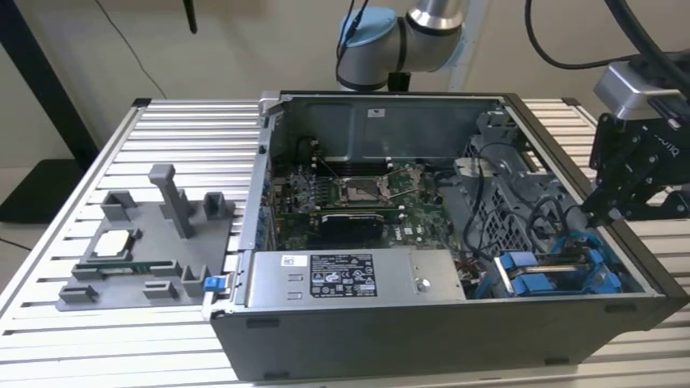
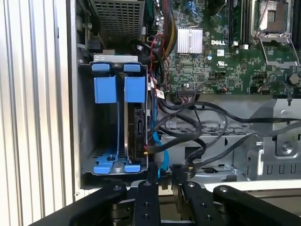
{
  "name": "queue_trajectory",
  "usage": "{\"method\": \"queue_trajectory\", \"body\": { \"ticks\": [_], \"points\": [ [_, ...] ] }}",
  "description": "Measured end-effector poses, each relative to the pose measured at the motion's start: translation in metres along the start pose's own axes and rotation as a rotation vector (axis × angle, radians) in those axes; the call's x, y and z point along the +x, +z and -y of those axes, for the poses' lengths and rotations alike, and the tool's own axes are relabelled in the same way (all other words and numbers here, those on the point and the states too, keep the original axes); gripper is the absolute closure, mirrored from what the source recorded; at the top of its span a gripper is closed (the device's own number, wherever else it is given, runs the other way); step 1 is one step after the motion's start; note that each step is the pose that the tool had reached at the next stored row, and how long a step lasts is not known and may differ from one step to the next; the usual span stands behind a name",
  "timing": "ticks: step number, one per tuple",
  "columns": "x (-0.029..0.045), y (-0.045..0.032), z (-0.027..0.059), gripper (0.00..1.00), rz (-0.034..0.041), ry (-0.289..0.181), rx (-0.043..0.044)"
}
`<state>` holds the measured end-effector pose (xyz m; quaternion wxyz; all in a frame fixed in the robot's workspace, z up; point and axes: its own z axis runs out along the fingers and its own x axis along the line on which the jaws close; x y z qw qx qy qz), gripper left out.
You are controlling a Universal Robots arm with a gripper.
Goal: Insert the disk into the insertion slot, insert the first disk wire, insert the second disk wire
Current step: 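Insert the second disk wire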
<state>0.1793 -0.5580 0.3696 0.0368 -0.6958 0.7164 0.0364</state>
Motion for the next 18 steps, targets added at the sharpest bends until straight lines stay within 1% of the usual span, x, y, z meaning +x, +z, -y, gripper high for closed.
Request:
{"method": "queue_trajectory", "body": {
  "ticks": [3, 5, 7, 10, 15, 18],
  "points": [
    [-0.0041, 0.0004, 0.0011, 0.0, 0.0, 0.0, 0.0],
    [-0.0044, 0.0006, 0.0038, 0.0, 0.0, 0.0, -0.0004],
    [-0.0045, 0.0005, 0.006, 0.0, -0.0002, 0.0, -0.0032],
    [-0.0038, 0.0005, 0.008, 0.0, -0.0005, 0.001, -0.0124],
    [-0.0002, 0.0007, 0.0104, 0.0, -0.0012, 0.004, -0.0364],
    [0.0011, 0.0017, 0.0114, 0.0, -0.0003, 0.004, -0.0415]
  ]
}}
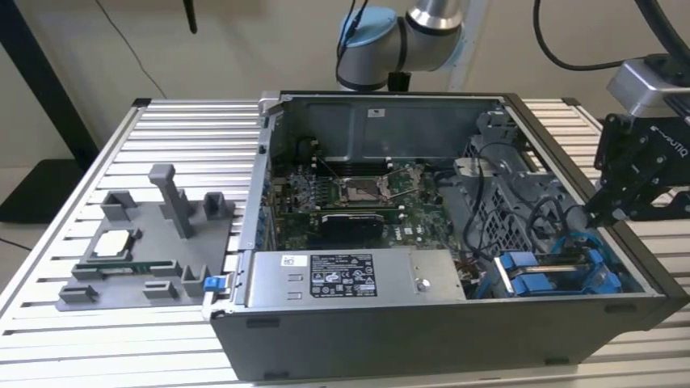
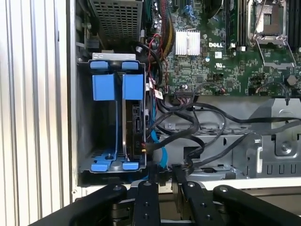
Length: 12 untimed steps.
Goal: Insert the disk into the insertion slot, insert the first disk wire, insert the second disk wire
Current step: 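Insert the second disk wire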
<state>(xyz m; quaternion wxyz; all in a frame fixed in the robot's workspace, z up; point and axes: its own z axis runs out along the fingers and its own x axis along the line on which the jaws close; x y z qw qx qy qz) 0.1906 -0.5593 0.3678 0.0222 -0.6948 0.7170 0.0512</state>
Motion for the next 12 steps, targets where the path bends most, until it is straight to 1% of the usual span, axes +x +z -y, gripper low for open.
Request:
{"method": "queue_trajectory", "body": {
  "ticks": [2, 3, 5, 7, 8, 12],
  "points": [
    [0.0008, 0.0009, 0.0005, 0.0, 0.0014, 0.0, -0.0025],
    [0.0014, 0.0012, 0.0008, 0.0, 0.0052, 0.0, -0.0037],
    [0.0026, 0.0022, 0.001, 0.0, 0.0183, 0.0, -0.005],
    [0.0038, 0.0028, 0.0013, 0.0, 0.0352, -0.001, -0.006],
    [0.0046, 0.0034, 0.0015, 0.0, 0.0403, -0.001, -0.0067],
    [0.0081, 0.0051, 0.002, 0.0, 0.0493, -0.001, -0.0112]
  ]
}}
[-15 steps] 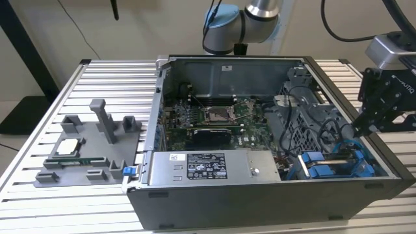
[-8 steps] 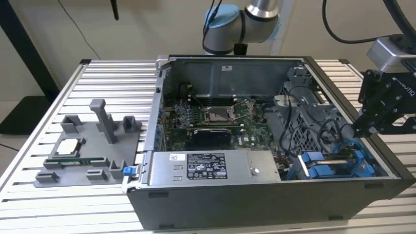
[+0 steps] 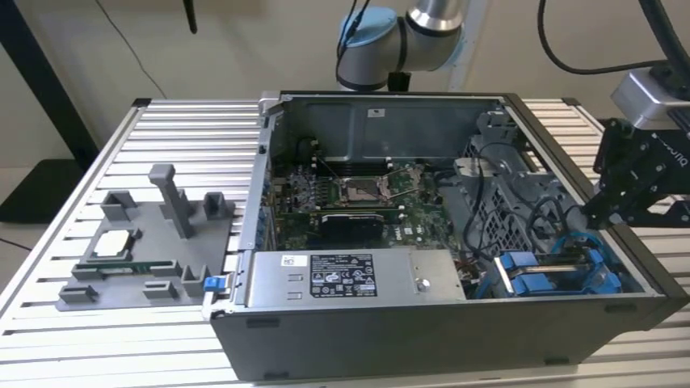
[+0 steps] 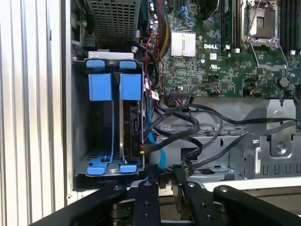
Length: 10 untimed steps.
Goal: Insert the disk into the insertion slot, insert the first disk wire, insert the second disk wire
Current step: 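Insert the second disk wire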
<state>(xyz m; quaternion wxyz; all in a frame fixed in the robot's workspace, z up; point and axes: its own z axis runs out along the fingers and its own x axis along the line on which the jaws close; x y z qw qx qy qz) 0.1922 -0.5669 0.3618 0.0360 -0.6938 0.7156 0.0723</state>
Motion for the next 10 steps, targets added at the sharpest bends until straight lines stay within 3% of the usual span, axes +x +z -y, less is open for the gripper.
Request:
{"method": "queue_trajectory", "body": {
  "ticks": [4, 5, 7, 10],
  "points": [
    [0.0006, 0.0008, 0.0001, 0.0, 0.0308, -0.001, -0.0018],
    [0.0007, 0.0011, 0.0001, 1.0, 0.0361, -0.001, -0.0021],
    [0.0008, 0.0017, 0.0001, 1.0, 0.0408, -0.002, -0.0025],
    [0.0009, 0.0018, 0.0001, 1.0, 0.0415, -0.002, -0.0028]
  ]
}}
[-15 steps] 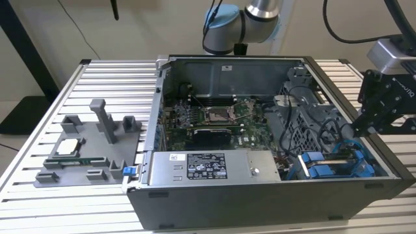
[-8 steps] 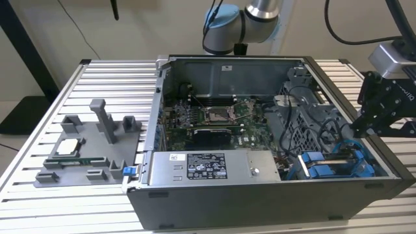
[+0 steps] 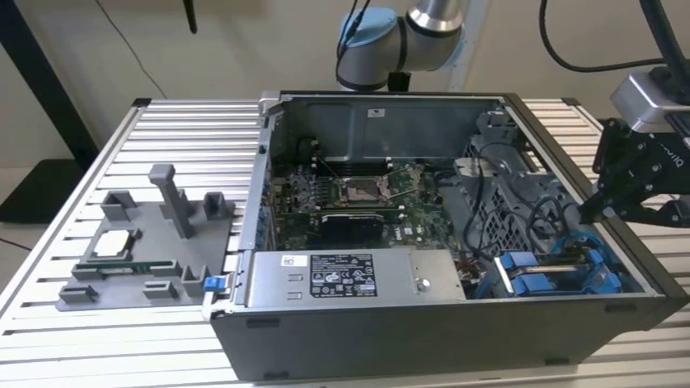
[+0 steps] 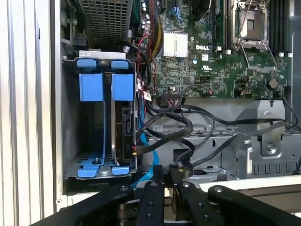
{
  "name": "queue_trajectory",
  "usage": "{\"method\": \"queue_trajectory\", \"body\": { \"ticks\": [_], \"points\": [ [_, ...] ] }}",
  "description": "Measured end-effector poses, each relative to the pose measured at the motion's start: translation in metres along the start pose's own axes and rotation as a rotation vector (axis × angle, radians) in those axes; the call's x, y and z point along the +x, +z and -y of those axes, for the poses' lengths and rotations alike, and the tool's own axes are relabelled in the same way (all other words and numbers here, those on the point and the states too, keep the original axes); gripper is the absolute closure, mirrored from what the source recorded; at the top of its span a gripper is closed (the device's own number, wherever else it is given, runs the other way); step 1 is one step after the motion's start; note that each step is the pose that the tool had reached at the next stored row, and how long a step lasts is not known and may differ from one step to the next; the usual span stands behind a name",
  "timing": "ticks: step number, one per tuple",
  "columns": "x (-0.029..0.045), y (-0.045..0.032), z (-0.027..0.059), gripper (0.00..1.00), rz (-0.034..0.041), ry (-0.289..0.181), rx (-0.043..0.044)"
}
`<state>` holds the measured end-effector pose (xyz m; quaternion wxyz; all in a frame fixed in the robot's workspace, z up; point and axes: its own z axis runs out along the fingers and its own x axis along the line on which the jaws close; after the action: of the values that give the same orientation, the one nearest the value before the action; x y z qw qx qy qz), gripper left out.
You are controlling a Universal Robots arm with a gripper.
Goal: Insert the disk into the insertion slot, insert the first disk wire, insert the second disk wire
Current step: 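Insert the second disk wire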
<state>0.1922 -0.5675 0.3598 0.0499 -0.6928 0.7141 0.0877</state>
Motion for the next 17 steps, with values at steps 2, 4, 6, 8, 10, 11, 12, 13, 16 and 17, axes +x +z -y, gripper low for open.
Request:
{"method": "queue_trajectory", "body": {
  "ticks": [2, 4, 6, 8, 10, 11, 12, 13, 16, 17],
  "points": [
    [0.0001, -0.0001, 0.0, 1.0, 0.0001, 0.0, 0.0],
    [0.0001, -0.001, -0.0001, 1.0, 0.0001, 0.0, 0.0],
    [0.0002, -0.0024, -0.0002, 1.0, 0.0002, 0.0, 0.0],
    [-0.0003, -0.005, -0.0012, 1.0, 0.0002, 0.0, 0.0],
    [-0.0009, -0.008, -0.0033, 1.0, 0.001, 0.0, 0.0],
    [-0.0011, -0.0092, -0.0047, 1.0, 0.0016, 0.001, 0.0001],
    [-0.0013, -0.0104, -0.0063, 1.0, 0.0023, 0.001, 0.0001],
    [-0.0015, -0.0116, -0.008, 1.0, 0.003, 0.001, 0.0001],
    [-0.0022, -0.0158, -0.0134, 1.0, 0.0049, 0.002, 0.0003],
    [-0.0024, -0.0174, -0.0152, 1.0, 0.0053, 0.003, 0.0004]
  ]
}}
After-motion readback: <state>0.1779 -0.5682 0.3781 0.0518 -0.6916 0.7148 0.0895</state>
